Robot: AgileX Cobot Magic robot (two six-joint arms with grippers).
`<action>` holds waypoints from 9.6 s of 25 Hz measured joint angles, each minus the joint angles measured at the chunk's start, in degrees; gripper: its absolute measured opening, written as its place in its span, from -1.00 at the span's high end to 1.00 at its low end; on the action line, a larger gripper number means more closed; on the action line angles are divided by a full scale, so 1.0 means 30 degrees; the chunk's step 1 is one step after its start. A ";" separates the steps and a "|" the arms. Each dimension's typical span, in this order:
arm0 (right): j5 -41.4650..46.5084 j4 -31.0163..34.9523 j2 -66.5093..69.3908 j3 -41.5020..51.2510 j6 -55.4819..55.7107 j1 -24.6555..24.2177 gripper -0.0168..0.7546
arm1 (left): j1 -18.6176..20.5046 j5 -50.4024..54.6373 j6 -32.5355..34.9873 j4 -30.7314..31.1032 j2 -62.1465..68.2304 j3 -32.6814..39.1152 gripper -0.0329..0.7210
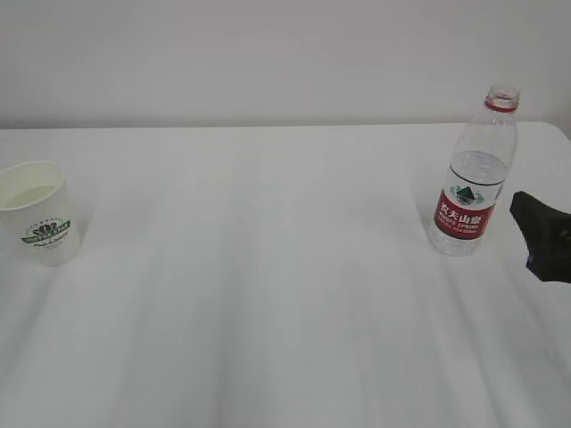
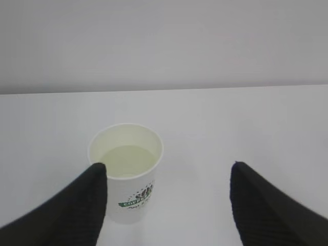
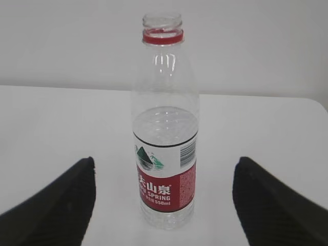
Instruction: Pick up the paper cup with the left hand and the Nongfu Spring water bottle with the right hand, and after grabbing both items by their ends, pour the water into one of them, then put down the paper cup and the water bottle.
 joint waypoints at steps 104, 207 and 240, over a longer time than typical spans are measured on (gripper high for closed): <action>2.2757 -0.0170 -1.5399 -0.3438 -0.3513 0.0000 -0.58 | -0.8298 2.6870 0.6036 -0.8910 -1.2653 -0.4845 -0.42; 3.8309 -0.2909 -2.4418 -0.6440 0.0292 0.0000 -0.58 | -0.8298 2.6594 0.7945 -0.9306 -1.5752 -0.4758 -0.18; 3.8467 -0.2865 -2.5580 -0.6440 0.0292 0.0000 -0.58 | -0.8298 2.6594 0.7945 -0.9319 -1.5752 -0.4758 -0.09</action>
